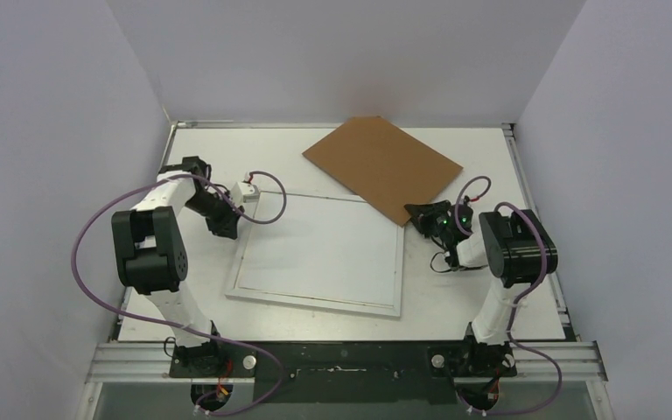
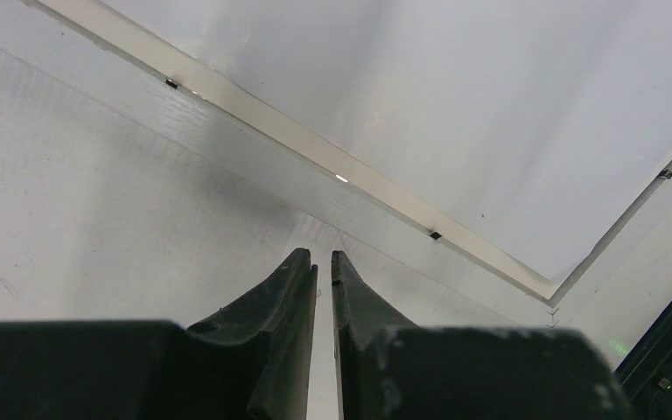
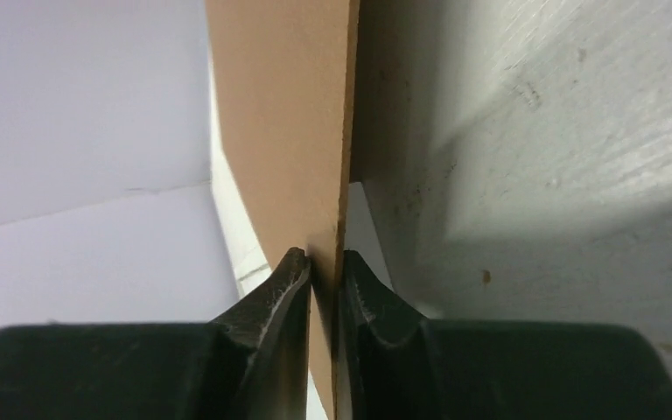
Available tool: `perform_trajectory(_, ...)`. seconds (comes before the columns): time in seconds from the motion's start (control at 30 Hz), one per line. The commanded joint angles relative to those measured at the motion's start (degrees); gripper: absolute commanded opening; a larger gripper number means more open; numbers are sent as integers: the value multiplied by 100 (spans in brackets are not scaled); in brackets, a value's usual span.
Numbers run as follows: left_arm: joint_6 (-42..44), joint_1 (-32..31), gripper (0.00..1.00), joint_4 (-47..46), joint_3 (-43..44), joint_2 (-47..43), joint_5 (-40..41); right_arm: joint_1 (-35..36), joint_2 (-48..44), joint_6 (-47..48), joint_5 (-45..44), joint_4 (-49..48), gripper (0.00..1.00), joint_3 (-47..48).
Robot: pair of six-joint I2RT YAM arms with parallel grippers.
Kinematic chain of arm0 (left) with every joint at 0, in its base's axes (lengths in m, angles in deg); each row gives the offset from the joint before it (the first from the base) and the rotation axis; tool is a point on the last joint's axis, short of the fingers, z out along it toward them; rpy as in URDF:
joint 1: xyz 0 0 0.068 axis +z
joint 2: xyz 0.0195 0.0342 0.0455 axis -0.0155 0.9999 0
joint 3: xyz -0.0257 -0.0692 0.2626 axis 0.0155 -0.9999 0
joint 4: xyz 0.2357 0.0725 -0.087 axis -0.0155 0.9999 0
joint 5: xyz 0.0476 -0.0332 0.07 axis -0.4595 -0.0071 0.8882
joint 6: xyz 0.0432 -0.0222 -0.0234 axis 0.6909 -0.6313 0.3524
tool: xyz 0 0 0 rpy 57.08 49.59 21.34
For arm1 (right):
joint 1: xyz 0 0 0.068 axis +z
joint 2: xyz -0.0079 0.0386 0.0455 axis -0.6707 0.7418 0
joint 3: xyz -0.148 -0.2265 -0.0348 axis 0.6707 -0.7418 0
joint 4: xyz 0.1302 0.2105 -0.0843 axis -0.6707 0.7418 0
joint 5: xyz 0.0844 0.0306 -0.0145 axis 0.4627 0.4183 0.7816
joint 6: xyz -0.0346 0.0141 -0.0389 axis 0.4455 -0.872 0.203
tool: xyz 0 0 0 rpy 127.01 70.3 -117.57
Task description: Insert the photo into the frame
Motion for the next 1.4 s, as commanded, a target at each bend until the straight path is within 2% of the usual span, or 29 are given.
perform_trajectory(0.0,-68,35,12,100,234,-139,-81,143,1,-608,-266,-1309,6,-561)
perform_trajectory(0.1,-86,40,12,86,232,-152,-89,148,-887,-501,-442,-753,5,-1017)
perform_trajectory(0.27,-169,77,13,137,381,-165,-104,174,-2948,-196,-614,1038,5,-1392)
perform_trajectory(0.43,-364,165,18,220,760,-227,-198,138,-4675,11,-693,2849,5,-1078)
perform_trajectory(0.53,-517,180,25,222,1041,-418,-408,185,-5067,-172,-652,3214,5,-737)
perform_trajectory(0.6,-531,168,30,215,1213,-683,-762,365,-5033,-326,-721,3271,5,-259)
perform_trajectory(0.63,-528,138,37,149,1252,-853,-888,492,-4955,-361,-801,3367,5,12)
perform_trajectory(0.67,-582,39,44,-10,1236,-1071,-953,667,-4828,-375,-930,3466,5,294)
perform_trajectory(0.77,-614,-368,54,-540,921,-1893,-972,1221,-4359,-437,-1172,3401,5,1118)
perform_trajectory(0.87,-673,-1108,72,-1373,300,-2608,-476,1694,-3827,-536,-1367,3335,5,1781)
perform_trajectory(0.9,-676,-1329,84,-1677,45,-2823,-260,1841,-3681,-588,-1438,3292,5,1948)
perform_trajectory(1.0,-917,-1786,96,-2714,-542,-3294,78,2237,-3365,-703,-1645,3141,5,2317)
perform_trajectory(1.1,-1472,-2013,97,-3689,-732,-3397,356,2519,-3137,-804,-1680,3090,5,2616)
perform_trajectory(1.17,-1636,-2018,97,-3789,-670,-3367,402,2612,-3065,-910,-1629,3112,5,2742)
perform_trajectory(1.23,-1345,-2017,97,-3619,-735,-3423,391,2647,-3041,-1073,-1534,2997,5,2772)
perform_trajectory(1.37,-841,-2078,97,-3849,-1362,-3871,580,2744,-3017,-1297,-1412,2956,5,2893)
